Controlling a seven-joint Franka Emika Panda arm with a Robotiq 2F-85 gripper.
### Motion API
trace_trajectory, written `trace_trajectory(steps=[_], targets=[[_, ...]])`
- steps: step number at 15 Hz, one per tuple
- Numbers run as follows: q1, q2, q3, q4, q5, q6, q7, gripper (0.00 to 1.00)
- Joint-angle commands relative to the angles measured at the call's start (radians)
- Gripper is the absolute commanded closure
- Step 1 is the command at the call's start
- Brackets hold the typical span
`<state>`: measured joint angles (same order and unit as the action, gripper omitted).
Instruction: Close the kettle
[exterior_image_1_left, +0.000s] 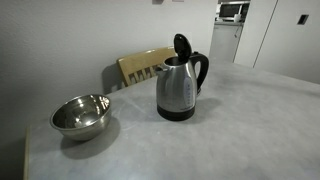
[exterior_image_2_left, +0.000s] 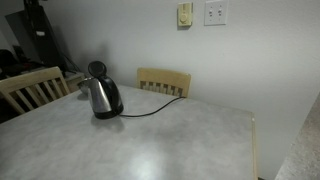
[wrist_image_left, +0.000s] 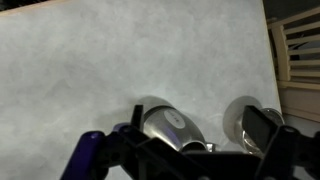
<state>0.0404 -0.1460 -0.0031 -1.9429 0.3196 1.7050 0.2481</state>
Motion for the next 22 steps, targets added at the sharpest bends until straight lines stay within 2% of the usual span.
trace_trajectory(steps=[1, 4, 9, 13, 22], targets=[[-0.022, 0.078, 0.005, 0.061, -0.057, -0.007, 0.013, 0.00], [-0.029, 0.146, 0.001, 0.123, -0.120, -0.026, 0.055, 0.00], [-0.027, 0.259, -0.003, 0.228, -0.164, -0.065, 0.093, 0.00], [-0.023, 0.343, -0.005, 0.312, -0.164, -0.116, 0.101, 0.00], [-0.023, 0.524, -0.009, 0.476, -0.141, -0.308, 0.095, 0.00]])
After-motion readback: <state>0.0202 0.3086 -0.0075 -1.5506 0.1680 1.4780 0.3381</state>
